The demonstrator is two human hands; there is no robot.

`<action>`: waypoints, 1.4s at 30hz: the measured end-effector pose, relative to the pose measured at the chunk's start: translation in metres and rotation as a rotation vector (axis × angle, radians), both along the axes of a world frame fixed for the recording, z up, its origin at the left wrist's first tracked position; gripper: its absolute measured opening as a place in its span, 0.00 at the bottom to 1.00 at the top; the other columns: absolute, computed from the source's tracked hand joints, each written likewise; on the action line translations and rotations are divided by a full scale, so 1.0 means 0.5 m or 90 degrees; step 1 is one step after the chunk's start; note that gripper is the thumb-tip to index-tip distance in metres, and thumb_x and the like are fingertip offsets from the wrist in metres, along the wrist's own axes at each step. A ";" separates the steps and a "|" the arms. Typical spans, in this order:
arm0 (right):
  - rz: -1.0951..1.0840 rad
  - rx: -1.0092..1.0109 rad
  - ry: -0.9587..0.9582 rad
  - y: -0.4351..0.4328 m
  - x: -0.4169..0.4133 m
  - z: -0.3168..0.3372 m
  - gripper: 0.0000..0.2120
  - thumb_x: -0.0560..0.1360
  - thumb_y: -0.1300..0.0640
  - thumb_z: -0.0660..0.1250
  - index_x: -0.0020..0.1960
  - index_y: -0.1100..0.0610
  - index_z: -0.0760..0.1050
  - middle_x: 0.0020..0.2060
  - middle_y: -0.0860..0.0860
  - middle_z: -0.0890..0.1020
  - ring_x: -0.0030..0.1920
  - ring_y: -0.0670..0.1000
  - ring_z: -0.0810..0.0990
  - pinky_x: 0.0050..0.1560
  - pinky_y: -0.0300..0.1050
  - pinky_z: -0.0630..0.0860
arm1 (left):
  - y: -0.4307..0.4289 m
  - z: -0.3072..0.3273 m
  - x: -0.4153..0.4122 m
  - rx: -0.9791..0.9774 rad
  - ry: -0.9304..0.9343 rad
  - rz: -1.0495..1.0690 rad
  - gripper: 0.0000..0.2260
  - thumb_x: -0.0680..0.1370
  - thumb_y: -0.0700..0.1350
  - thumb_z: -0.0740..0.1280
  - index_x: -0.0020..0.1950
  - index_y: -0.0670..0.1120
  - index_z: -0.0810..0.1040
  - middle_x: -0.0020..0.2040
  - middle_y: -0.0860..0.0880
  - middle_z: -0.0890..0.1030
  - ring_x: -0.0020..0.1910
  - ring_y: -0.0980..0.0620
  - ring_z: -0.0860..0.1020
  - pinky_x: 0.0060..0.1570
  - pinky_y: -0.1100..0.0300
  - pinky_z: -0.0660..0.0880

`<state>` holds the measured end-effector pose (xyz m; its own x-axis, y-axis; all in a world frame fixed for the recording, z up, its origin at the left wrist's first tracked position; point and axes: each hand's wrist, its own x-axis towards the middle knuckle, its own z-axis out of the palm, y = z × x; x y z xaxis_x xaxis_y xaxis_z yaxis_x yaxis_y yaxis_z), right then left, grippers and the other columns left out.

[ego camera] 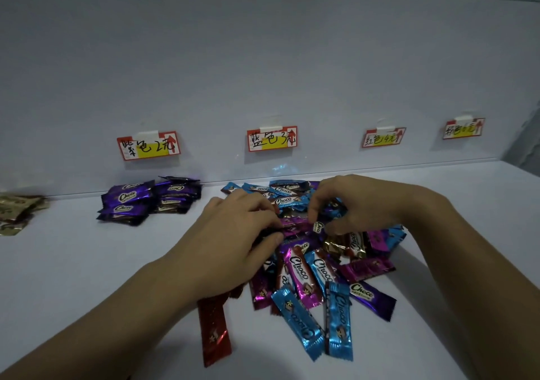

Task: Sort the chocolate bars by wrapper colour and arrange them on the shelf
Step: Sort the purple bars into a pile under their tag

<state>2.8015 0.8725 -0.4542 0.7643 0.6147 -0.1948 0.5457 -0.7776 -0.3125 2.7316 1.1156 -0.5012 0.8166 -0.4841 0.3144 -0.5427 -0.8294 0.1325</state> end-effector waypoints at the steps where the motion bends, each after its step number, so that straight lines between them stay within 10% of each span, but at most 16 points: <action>1: 0.005 -0.005 -0.001 0.000 0.000 0.001 0.11 0.75 0.54 0.74 0.55 0.43 0.79 0.57 0.39 0.75 0.58 0.43 0.74 0.62 0.46 0.73 | -0.005 0.001 -0.002 -0.009 -0.001 -0.011 0.17 0.81 0.61 0.59 0.68 0.60 0.76 0.63 0.59 0.74 0.63 0.58 0.69 0.60 0.55 0.69; 23: -0.034 0.375 -0.052 0.040 -0.003 -0.012 0.05 0.74 0.59 0.75 0.50 0.53 0.83 0.42 0.50 0.85 0.44 0.49 0.84 0.49 0.50 0.83 | 0.097 0.089 -0.006 -0.259 -0.022 0.057 0.08 0.79 0.50 0.69 0.55 0.56 0.86 0.45 0.60 0.80 0.44 0.61 0.77 0.42 0.65 0.74; 30: 0.063 0.221 -0.291 0.225 -0.004 -0.012 0.03 0.78 0.53 0.72 0.50 0.50 0.78 0.40 0.44 0.79 0.41 0.45 0.76 0.43 0.43 0.76 | 0.318 0.058 -0.007 -0.360 -0.197 0.226 0.07 0.74 0.39 0.76 0.49 0.50 0.87 0.44 0.56 0.82 0.42 0.60 0.80 0.47 0.63 0.78; 35: 0.072 0.191 -0.440 0.355 0.032 -0.011 0.04 0.78 0.53 0.70 0.50 0.53 0.78 0.43 0.48 0.79 0.41 0.50 0.76 0.43 0.48 0.75 | 0.378 0.005 0.013 -0.358 -0.161 0.289 0.08 0.73 0.37 0.77 0.43 0.51 0.87 0.43 0.56 0.81 0.42 0.59 0.80 0.47 0.58 0.79; 38: 0.091 0.163 -0.496 0.414 0.053 -0.021 0.04 0.78 0.54 0.69 0.49 0.54 0.78 0.46 0.50 0.80 0.44 0.55 0.78 0.42 0.53 0.77 | 0.388 -0.004 0.017 -0.318 -0.107 0.286 0.07 0.73 0.38 0.76 0.44 0.50 0.87 0.44 0.56 0.80 0.42 0.60 0.77 0.46 0.72 0.71; 42: 0.100 0.061 -0.480 0.449 0.064 -0.036 0.10 0.81 0.50 0.64 0.57 0.52 0.81 0.53 0.49 0.80 0.52 0.53 0.78 0.47 0.48 0.76 | 0.392 -0.015 0.013 -0.240 -0.041 0.280 0.04 0.73 0.45 0.76 0.45 0.53 0.85 0.48 0.56 0.79 0.48 0.55 0.77 0.48 0.57 0.76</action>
<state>2.8337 1.0971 -0.4720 0.5716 0.7153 0.4020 0.7396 -0.6614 0.1252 2.7380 1.3114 -0.5086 0.8888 0.0514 0.4554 -0.1750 -0.8803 0.4410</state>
